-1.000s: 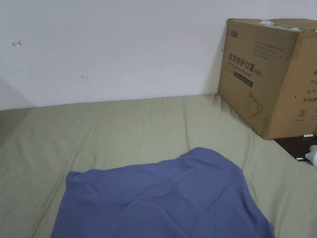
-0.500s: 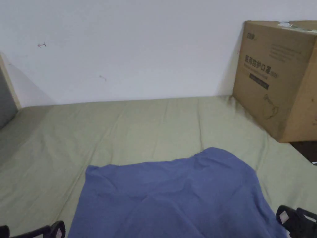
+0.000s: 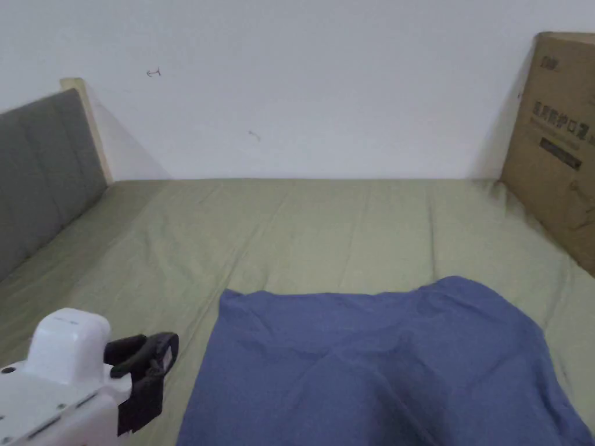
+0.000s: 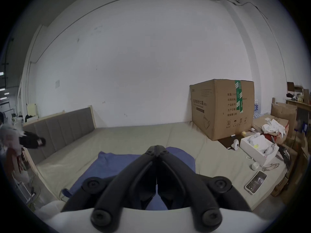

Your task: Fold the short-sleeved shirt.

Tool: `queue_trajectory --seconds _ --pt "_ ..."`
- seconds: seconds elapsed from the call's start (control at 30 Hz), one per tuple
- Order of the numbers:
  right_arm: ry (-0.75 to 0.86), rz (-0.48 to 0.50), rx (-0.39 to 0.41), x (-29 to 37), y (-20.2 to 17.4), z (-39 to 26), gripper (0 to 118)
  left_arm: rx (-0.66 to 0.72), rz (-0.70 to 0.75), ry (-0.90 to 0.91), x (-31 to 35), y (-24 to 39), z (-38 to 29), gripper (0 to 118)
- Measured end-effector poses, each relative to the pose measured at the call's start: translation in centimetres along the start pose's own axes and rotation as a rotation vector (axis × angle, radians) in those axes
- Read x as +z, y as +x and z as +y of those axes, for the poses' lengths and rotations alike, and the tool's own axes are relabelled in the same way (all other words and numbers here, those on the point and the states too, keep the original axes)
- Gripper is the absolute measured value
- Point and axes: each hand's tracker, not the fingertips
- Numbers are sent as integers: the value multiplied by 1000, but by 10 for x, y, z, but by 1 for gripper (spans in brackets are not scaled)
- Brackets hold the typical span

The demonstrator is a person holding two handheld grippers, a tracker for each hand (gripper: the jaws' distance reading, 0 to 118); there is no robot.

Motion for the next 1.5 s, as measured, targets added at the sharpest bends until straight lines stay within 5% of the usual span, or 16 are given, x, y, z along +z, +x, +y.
queue_trajectory --seconds 0.1,0.23,0.27,0.33,0.4,0.63,0.67,0.7,0.73,1.0,1.07,1.1,1.17,1.4,1.43,1.5 --pt "-65 45 -17 -4 -4 -6 0 88 4 -513 -52 -34 -20 0" --pt "-117 47 -6 -12 -8 -16 0 -2 -55 -652 -91 -43 -77 4" --pt "-136 52 -11 -14 -8 -17 0 5 -51 -665 -100 -44 -87 20" --pt "-161 64 -33 -18 -7 -19 0 42 -37 -648 -109 -48 -110 95" --pt "-182 65 -58 -23 -8 -21 0 122 -48 -624 -120 -51 -124 118" --pt "-273 41 -73 -34 -7 -30 0 120 -95 -571 -137 -54 -138 109" --pt "-278 37 -75 -34 -5 -30 0 84 -91 -556 -135 -49 -137 87" --pt "-285 33 -79 -35 -4 -31 0 11 -60 -522 -133 -40 -135 28" --pt "-289 28 -86 -35 -2 -32 0 -52 -29 -494 -128 -37 -135 3" --pt "-505 -58 -199 -54 74 -50 2 132 -26 -215 -85 -31 -124 2" --pt "-601 -39 -280 -58 107 -68 46 133 -33 -192 -79 -25 -124 2" --pt "-660 -34 -314 -61 118 -79 95 120 -30 -193 -77 -21 -123 2" --pt "-775 -43 -337 -64 132 -103 118 56 -10 -210 -75 -11 -119 2" --pt "-997 -186 -160 -76 145 -163 110 31 29 -225 -77 -1 -111 2" --pt "-994 -187 -143 -81 144 -164 97 35 35 -229 -78 -1 -111 2" --pt "-999 -176 -133 -81 140 -163 38 40 46 -252 -80 -1 -111 2"
